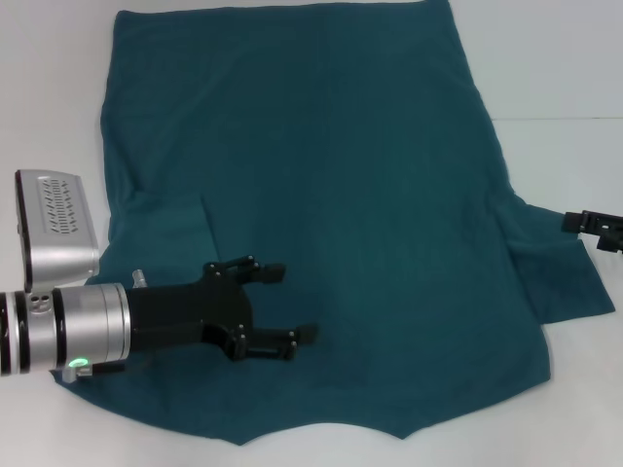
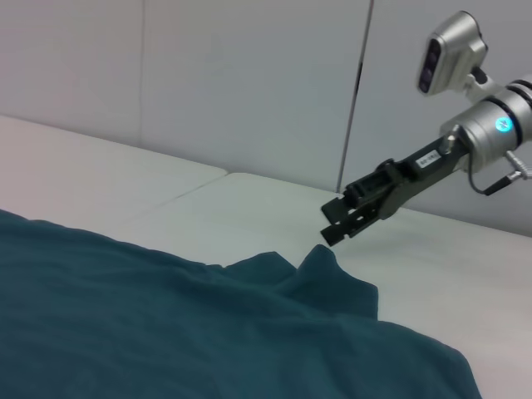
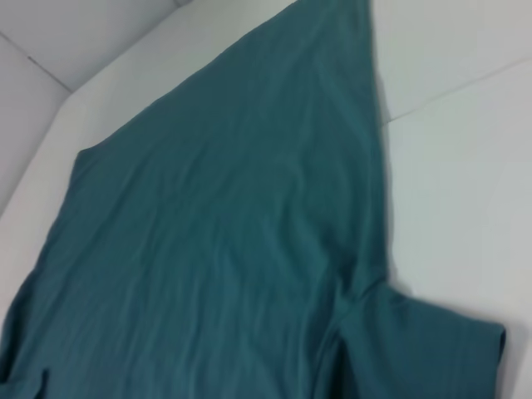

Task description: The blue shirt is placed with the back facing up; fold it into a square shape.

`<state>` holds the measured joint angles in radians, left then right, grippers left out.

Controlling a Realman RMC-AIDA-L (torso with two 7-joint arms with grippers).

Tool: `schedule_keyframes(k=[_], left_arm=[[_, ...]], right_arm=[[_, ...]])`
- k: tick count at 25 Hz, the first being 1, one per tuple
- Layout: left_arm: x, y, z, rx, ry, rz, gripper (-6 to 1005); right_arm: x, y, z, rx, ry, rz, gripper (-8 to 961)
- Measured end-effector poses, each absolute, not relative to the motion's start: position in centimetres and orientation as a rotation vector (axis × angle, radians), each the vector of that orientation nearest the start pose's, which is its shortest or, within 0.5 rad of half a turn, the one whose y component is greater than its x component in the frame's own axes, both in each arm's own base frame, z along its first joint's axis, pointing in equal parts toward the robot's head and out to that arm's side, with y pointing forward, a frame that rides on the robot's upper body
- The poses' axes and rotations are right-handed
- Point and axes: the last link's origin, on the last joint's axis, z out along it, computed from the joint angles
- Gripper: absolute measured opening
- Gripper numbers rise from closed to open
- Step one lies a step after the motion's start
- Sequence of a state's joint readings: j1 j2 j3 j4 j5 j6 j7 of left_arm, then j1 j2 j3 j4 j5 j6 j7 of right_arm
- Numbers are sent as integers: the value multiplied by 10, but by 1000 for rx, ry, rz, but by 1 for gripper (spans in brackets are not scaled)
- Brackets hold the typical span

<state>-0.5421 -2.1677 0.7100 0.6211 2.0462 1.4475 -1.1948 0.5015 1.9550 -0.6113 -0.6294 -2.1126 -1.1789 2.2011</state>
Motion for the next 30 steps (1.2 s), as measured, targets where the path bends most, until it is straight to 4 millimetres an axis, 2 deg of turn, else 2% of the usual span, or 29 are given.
schedule_keyframes(k=[19, 30], left_arm=[[-253, 326, -47, -2754, -448, -624, 949], [-255, 326, -47, -2740, -455, -619, 949]], right_arm=[[341, 373, 34, -1925, 1663, 541, 907], [340, 373, 32, -1930, 1654, 541, 569]])
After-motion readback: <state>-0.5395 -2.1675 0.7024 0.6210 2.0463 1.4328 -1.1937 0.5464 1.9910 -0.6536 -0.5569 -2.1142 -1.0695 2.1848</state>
